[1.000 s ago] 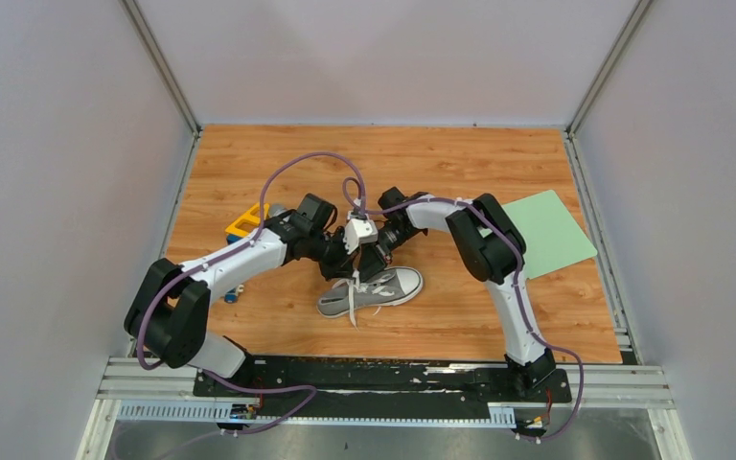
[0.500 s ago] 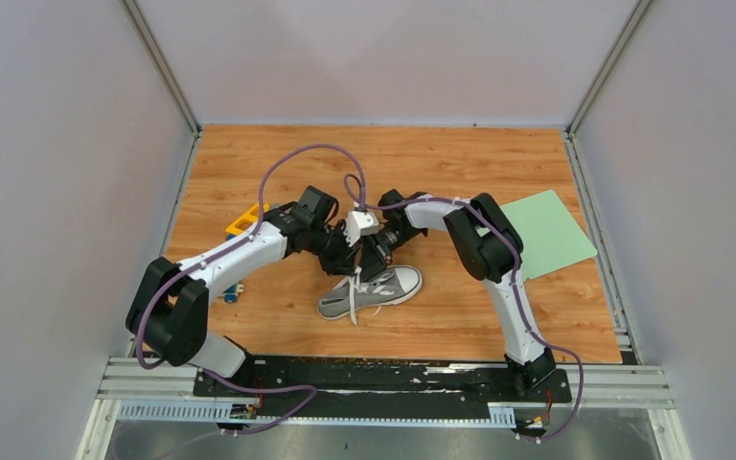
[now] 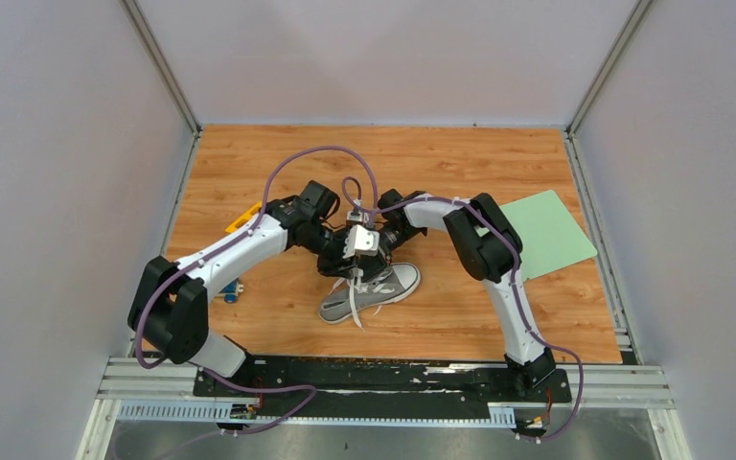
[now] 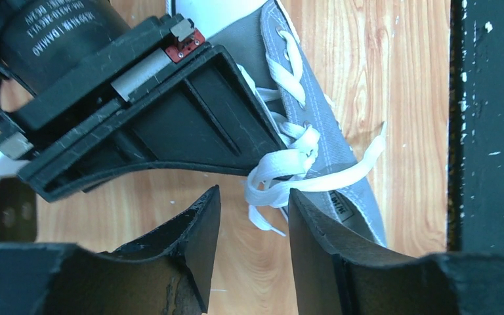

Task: Tie the shoes
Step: Cross the shoelace with the shoelace.

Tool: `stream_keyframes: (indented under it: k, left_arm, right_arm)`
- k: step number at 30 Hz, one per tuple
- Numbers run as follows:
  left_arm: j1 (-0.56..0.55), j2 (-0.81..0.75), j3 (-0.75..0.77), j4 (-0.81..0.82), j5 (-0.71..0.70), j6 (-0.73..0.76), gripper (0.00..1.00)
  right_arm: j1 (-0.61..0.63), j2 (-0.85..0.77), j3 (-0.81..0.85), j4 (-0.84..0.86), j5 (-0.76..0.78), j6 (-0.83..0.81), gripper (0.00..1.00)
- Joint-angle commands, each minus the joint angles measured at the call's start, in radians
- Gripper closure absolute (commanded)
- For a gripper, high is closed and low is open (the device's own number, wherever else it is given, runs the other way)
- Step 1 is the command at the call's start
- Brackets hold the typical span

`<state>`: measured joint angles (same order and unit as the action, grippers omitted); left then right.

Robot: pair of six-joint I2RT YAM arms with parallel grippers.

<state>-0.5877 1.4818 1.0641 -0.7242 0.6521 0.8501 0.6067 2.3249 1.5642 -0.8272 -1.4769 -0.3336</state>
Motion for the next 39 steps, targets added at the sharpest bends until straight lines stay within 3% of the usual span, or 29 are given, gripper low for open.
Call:
stream_keyframes:
  k: [1, 11, 18, 20, 28, 39]
  left_arm:
    - [-0.003, 0.026, 0.056, -0.040, 0.052, 0.187, 0.50]
    - [-0.008, 0.057, 0.052, -0.054, 0.077, 0.253, 0.58]
    - [-0.022, 0.064, 0.047, -0.065, 0.082, 0.281, 0.56]
    - [-0.024, 0.064, 0.045, -0.054, 0.080, 0.271, 0.61]
    - [-0.025, 0.058, 0.030, -0.046, 0.079, 0.236, 1.00]
    - [-0.028, -0.065, -0.092, 0.176, -0.057, -0.228, 1.00]
  right_arm:
    - [0.008, 0.015, 0.033, -0.018, -0.049, -0.044, 0.75]
    - [0.009, 0.036, 0.057, -0.066, -0.062, -0.079, 0.75]
    - [0.009, 0.048, 0.070, -0.090, -0.072, -0.096, 0.75]
    - [0.008, 0.050, 0.071, -0.095, -0.077, -0.097, 0.75]
    - [0.005, 0.054, 0.075, -0.104, -0.081, -0.098, 0.76]
    - [0.006, 0.103, 0.127, -0.211, -0.136, -0.166, 0.70]
